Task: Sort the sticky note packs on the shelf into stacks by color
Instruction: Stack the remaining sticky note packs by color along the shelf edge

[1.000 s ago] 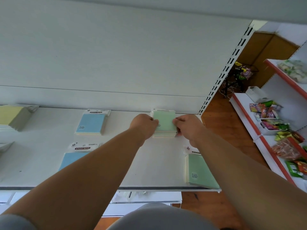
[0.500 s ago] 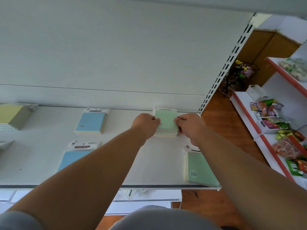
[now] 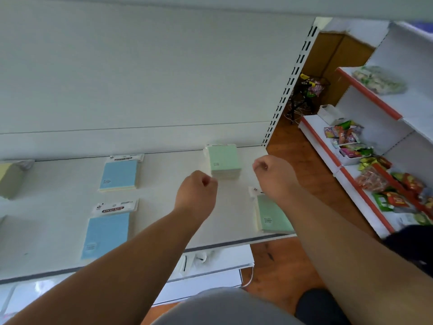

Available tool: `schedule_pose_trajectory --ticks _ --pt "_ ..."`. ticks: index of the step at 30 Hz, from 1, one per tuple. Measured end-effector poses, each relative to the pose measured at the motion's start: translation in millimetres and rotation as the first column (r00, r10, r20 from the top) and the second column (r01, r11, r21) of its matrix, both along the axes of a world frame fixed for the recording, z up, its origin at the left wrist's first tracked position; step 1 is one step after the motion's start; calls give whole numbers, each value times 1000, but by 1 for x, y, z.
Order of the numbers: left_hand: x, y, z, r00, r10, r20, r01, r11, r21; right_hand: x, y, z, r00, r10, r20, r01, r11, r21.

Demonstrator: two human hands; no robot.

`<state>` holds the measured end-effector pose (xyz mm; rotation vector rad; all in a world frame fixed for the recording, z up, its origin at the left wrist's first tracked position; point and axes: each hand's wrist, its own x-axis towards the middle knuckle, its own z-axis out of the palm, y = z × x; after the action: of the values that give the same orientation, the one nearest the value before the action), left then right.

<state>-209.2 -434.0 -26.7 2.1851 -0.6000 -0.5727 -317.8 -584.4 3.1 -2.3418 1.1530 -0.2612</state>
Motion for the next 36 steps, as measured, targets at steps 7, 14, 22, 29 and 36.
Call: schedule_pose_trajectory --ticks 7,14,22,29,36 --pt "-37 0 -8 935 -245 -258 237 969 -61 -56 24 0 996 -20 -85 5 985 -172" --pt "-79 -21 0 932 -358 -65 363 922 132 -84 14 -20 953 -87 -291 80 996 -37" --pt "-112 -23 -2 997 -5 -71 6 1000 18 -84 14 -29 999 -53 10 49 974 222" --pt "-111 13 -5 962 256 -96 -272 933 -236 -67 43 -26 938 73 340 -185 933 310" --pt "-101 34 -21 974 216 64 -194 947 -257 -67 73 -45 916 68 395 -197 934 297"
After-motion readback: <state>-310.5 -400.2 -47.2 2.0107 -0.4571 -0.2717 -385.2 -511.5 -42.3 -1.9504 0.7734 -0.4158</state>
